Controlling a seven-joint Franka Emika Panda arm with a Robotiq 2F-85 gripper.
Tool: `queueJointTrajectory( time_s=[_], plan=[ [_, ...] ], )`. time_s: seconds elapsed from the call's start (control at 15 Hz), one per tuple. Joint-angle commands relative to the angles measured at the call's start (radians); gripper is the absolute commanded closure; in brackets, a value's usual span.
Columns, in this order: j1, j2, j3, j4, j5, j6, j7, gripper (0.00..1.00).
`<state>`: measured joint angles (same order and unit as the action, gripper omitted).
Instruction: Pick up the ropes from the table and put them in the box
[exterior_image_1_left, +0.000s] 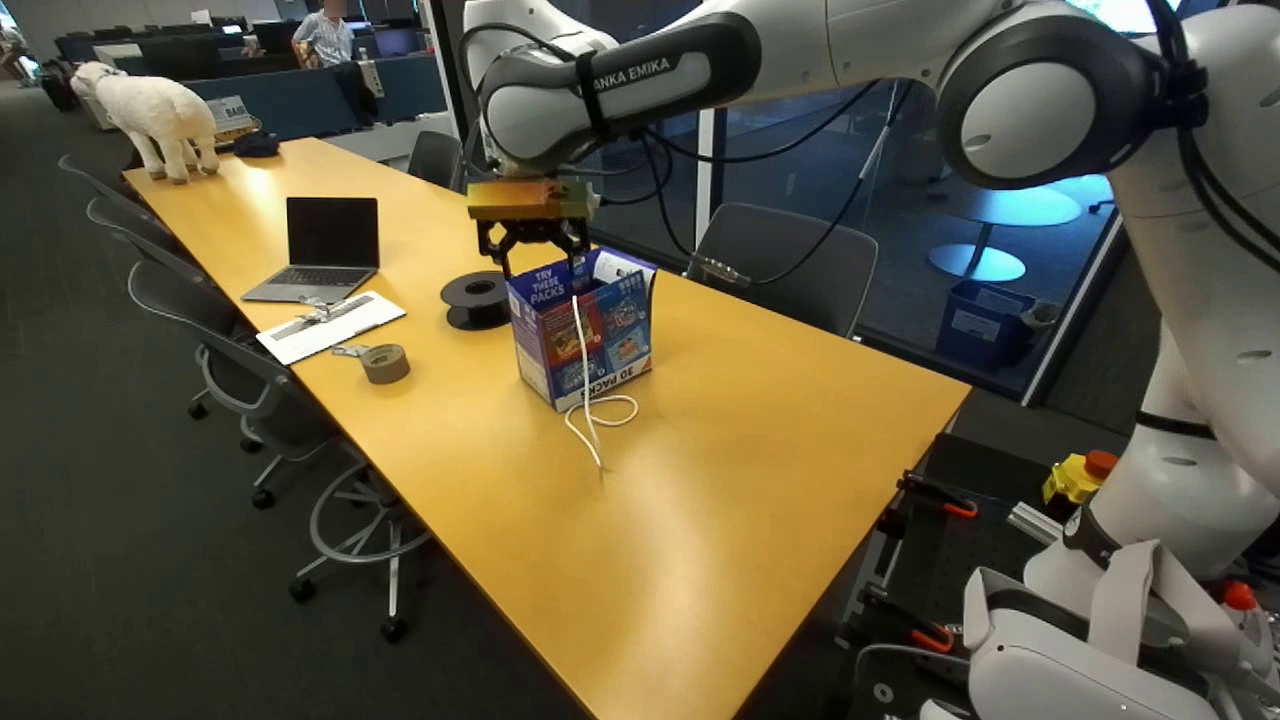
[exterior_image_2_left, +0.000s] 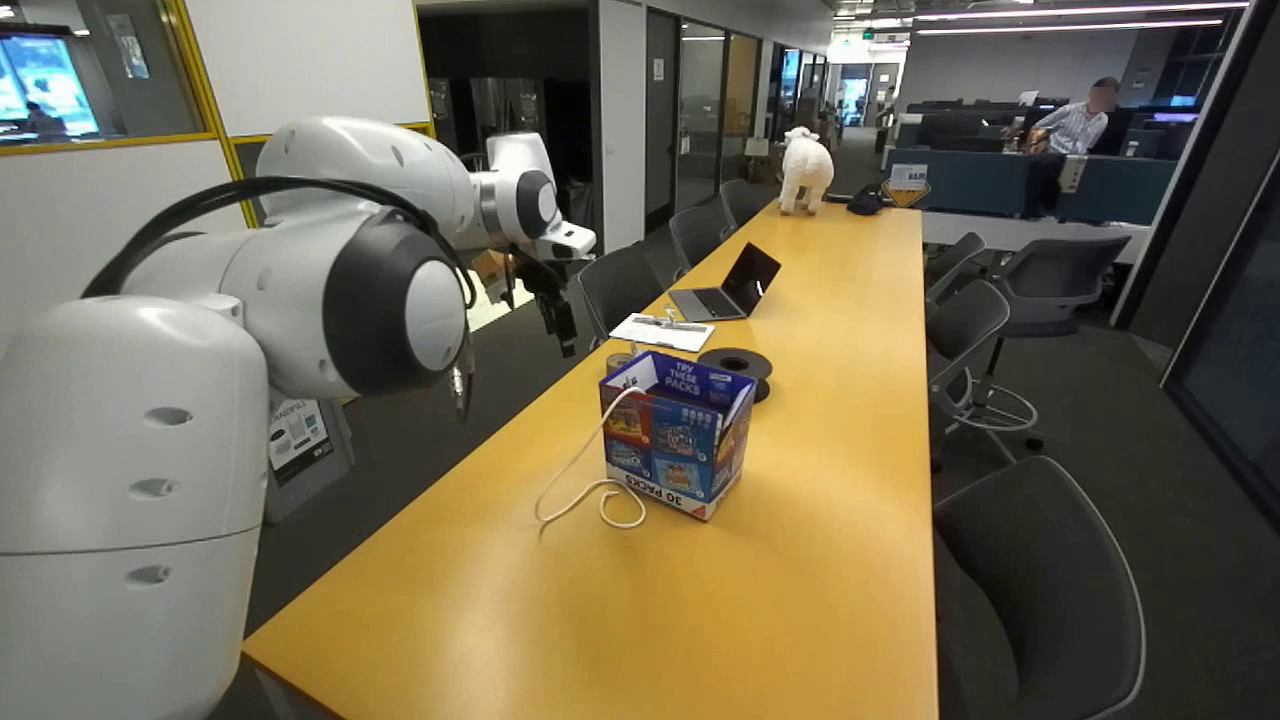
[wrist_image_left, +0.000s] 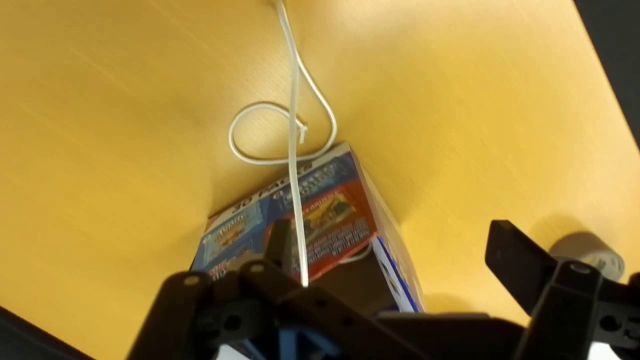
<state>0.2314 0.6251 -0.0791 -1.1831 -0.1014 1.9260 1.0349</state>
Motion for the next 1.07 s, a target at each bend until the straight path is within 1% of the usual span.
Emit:
queueJointTrajectory(
  time_s=[0.0,0.13,0.27,0.4,0.53,0.67,0.8,1.0],
  plan=[
    [0.015,-0.099,0.023,-0.244,-0.056,0.058,-0.097,0.00],
    [0.022,-0.116,0.022,-0.347,-0.106,0.126,-0.129,0.00],
    [0.004,-0.124,0.029,-0.453,-0.119,0.232,-0.167,0.00],
    [-0.022,-0.121,0.034,-0.547,-0.101,0.356,-0.226,0.00],
    [-0.053,-0.101,0.034,-0.612,-0.077,0.479,-0.287,0.00],
    [-0.093,-0.073,0.038,-0.664,-0.046,0.609,-0.371,0.00],
    [-0.140,-0.041,0.050,-0.688,0.006,0.712,-0.484,0.00],
    [-0.208,0.009,0.089,-0.677,0.101,0.783,-0.690,0.00]
  ],
)
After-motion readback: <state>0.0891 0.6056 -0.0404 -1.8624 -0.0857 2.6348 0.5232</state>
